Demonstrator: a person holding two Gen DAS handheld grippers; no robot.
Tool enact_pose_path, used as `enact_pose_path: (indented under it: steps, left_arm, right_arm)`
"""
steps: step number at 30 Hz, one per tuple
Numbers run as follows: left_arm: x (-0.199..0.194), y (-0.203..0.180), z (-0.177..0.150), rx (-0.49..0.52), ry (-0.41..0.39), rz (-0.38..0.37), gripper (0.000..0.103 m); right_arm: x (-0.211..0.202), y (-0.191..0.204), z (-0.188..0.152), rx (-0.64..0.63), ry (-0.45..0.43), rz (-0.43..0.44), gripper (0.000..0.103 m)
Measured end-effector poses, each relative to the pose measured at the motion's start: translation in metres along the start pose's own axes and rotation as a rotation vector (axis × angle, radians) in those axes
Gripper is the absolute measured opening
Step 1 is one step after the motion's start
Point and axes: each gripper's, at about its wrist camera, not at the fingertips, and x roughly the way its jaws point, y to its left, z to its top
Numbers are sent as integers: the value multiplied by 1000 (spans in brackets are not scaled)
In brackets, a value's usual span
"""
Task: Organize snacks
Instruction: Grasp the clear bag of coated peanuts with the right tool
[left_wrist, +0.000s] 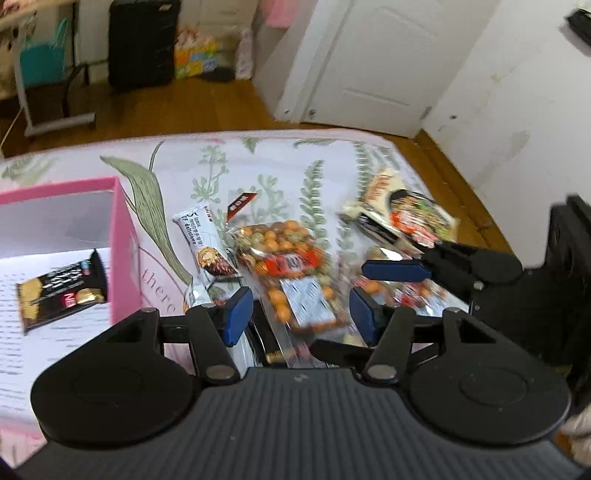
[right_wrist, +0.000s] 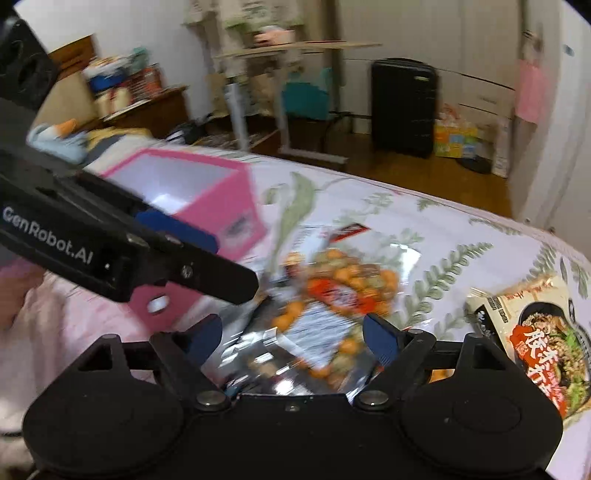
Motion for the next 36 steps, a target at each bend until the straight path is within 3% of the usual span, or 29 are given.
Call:
enact_pose_path:
  steps: [3,5,8,13,16,23,36]
  left_arm:
    - [37,8,10,-32,25,28,56]
    - [58,14,15,-56,43,33,56]
    - [78,22,15,-93,28,74,55]
    - [97,36,7,-186,136,-39,52]
    - [100,36,5,-184,127,-37,48]
    - [91,29,2,-147,109,-43,46]
    - [23,-5,-8,-91,104,-40,46]
  right_arm:
    - [29,-25,2,80,14,-7,88]
    - [45,-38,1,128,45,29,96]
    - [62,-49,1,200,100,77,97]
    - [72,-55,-1,289,148,127,100]
    - [79,-52,-2,278,159,119,103]
    - [69,-30,5,165,125,12,91]
    - [7,7,7,153,73,-45,90]
